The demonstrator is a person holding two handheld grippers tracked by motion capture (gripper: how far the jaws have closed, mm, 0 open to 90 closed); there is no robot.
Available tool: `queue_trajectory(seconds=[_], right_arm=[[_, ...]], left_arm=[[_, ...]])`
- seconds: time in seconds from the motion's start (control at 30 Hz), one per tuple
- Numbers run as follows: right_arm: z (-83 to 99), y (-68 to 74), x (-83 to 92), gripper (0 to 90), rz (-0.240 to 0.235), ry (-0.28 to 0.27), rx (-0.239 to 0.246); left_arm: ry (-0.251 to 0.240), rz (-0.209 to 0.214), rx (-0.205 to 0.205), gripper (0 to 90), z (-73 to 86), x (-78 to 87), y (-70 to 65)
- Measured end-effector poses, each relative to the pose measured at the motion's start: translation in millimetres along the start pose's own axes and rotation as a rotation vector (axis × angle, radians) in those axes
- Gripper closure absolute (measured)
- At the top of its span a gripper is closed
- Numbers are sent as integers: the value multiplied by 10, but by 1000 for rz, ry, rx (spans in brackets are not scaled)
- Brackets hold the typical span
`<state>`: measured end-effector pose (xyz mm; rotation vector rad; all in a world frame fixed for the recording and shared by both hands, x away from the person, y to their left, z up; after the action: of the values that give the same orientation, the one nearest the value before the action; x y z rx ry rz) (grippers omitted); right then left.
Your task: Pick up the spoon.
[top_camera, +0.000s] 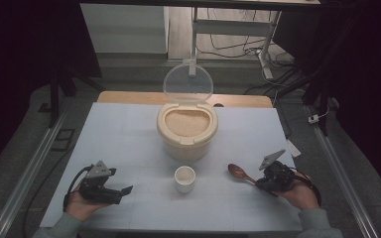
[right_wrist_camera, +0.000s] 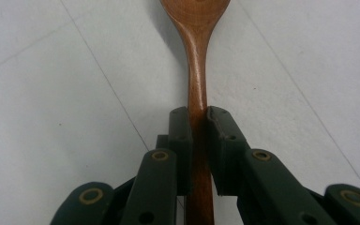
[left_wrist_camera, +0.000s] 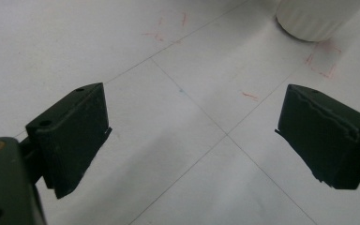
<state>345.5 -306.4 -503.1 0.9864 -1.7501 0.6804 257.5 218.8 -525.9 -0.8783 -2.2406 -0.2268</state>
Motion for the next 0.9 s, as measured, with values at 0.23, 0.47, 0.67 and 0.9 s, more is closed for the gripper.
queue_trajectory(seconds=[0.23, 0.47, 0.67, 0.9], right_arm=[[-42, 55, 121, 802, 18, -57, 14], [-139, 163, 257, 802, 28, -118, 48], [-223, 252, 371, 802, 33, -173, 77], [-329, 370, 439, 802, 32, -214, 107]], left_arm=[[0, 0, 2, 90, 4, 6, 8], [5, 1, 2, 90, 7, -1, 14], [6, 0, 3, 90, 6, -5, 16], [9, 1, 2, 90, 6, -10, 15]])
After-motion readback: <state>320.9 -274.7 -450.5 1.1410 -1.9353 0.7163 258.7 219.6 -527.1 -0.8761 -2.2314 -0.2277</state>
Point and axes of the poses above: each handheld gripper's, and its own axes: x roughly backward along the jaws, z roughly out of its underside, y roughly to its left, the point moved 2 cm from there along -x, roughly forward along the jaws, and after that the axes turned 2 degrees about -x, right-handed, at the moved point
